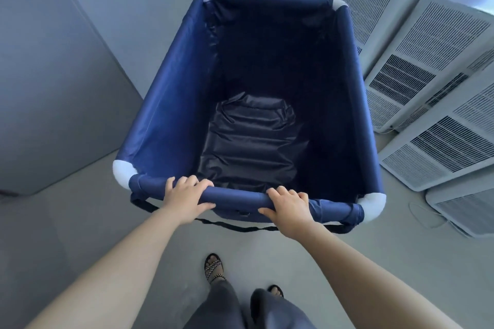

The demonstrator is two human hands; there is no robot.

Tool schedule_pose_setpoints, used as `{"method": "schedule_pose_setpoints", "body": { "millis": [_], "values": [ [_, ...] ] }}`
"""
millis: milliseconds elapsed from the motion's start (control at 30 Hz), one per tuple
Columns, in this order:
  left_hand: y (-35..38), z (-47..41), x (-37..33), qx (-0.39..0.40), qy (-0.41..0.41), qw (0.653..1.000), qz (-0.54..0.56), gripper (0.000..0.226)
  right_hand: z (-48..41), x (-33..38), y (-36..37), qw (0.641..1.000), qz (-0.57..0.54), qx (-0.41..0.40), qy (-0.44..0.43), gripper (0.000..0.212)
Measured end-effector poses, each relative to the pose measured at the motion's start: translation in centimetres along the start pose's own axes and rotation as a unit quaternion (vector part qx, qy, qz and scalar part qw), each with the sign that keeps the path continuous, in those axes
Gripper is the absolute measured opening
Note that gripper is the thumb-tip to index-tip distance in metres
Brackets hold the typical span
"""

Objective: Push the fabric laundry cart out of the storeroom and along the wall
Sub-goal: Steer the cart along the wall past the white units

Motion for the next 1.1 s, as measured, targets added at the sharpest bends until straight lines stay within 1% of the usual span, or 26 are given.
{"method": "schedule_pose_setpoints", "body": {
  "millis": [133,200,267,333,367,433,500,533,633,800,933,1033,1100],
  "values": [
    [1.2,2.9,-0.4,-0.001,-0.015,1.000,0.013,0.047,1.8,-0.4,0.4,0.998,-0.002,0.022,-0.057,0.041],
    [1.8,4.4,-0.7,-0.007,-0.025,0.999,0.018,0.043,2.7,-0.6,0.7,0.996,-0.001,0.037,-0.085,0.041],
    [2.3,5.7,-1.2,-0.042,-0.040,0.998,0.029,0.036,3.6,-0.6,1.2,0.993,0.004,0.041,-0.107,0.042],
    [2.4,7.0,-1.8,-0.084,-0.045,0.995,0.016,0.035,4.6,-0.7,1.6,0.991,0.013,0.038,-0.125,0.043],
    [2.6,7.5,-2.0,-0.087,-0.040,0.995,0.002,0.036,5.0,-0.7,1.8,0.990,0.016,0.037,-0.135,0.044],
    [3.1,7.9,-2.5,-0.068,-0.016,0.998,-0.007,0.039,5.8,-0.8,2.3,0.987,0.022,0.040,-0.154,0.045],
    [3.3,8.2,-3.2,-0.056,-0.002,0.998,0.012,0.038,6.4,-0.8,2.6,0.984,0.033,0.038,-0.170,0.046],
    [3.3,8.4,-3.5,-0.063,0.001,0.998,0.022,0.037,6.7,-0.8,2.7,0.983,0.040,0.037,-0.175,0.047],
    [3.4,9.2,-4.3,-0.108,0.004,0.994,0.027,0.039,7.5,-1.0,3.1,0.981,0.049,0.039,-0.185,0.049],
    [2.6,9.9,-4.9,-0.173,0.015,0.984,0.045,0.049,7.4,-1.2,3.0,0.979,0.058,0.043,-0.190,0.049],
    [2.8,9.1,-4.5,-0.174,0.008,0.984,0.042,0.056,6.7,-1.3,2.8,0.981,0.065,0.043,-0.180,0.050],
    [2.5,8.2,-4.2,-0.162,0.007,0.986,0.032,0.047,5.9,-1.5,2.8,0.982,0.059,0.041,-0.173,0.050],
    [2.0,7.7,-4.1,-0.167,0.013,0.986,0.026,0.043,5.4,-1.4,2.7,0.983,0.061,0.040,-0.171,0.050]
  ]
}}
Point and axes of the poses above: each hand's wrist, its own z-axis away from the middle knuckle, its own y-axis out of the palm, x = y × z, the point moved 6 cm from there along -z, towards the middle knuckle, and after that the axes turned 1 degree about z, right-handed, at the moved point
